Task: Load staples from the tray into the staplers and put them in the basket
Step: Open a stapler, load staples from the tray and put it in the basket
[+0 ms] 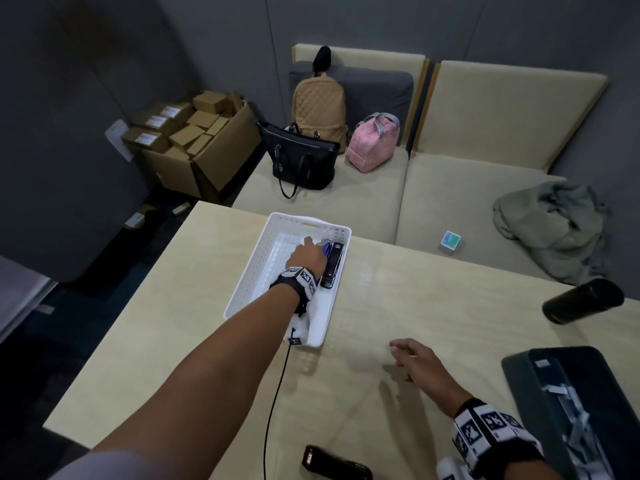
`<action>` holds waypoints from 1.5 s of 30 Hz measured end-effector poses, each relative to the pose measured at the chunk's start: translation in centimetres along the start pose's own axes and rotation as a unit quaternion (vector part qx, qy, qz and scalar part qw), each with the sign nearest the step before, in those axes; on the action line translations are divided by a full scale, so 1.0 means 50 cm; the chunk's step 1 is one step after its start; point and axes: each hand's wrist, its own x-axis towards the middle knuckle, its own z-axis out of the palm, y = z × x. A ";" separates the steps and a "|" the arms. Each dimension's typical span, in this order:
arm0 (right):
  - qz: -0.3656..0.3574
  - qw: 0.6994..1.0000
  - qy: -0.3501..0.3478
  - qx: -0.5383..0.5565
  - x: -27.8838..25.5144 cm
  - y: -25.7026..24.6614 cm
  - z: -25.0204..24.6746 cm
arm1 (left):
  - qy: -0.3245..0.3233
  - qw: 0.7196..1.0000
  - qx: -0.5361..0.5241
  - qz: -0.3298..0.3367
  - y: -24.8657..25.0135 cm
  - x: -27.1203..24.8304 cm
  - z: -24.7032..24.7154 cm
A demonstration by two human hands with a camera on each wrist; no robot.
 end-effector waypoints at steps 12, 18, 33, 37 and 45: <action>-0.034 0.983 -0.065 -0.169 -0.067 0.072 -0.054 | -0.096 0.925 0.109 0.350 0.027 -0.288 0.041; -0.048 0.977 -0.073 -0.194 -0.101 0.107 -0.107 | -0.472 0.737 0.407 0.262 -0.037 -0.450 0.158; -0.101 0.959 -0.127 -0.231 -0.163 0.195 -0.173 | -0.247 0.744 0.412 0.465 0.118 -0.557 0.240; -0.118 0.951 -0.084 -0.274 -0.175 0.207 -0.174 | -0.211 0.765 0.371 0.482 0.165 -0.563 0.262; -0.049 0.962 0.059 -0.264 -0.173 0.236 -0.195 | -0.225 0.797 0.329 0.453 0.127 -0.517 0.221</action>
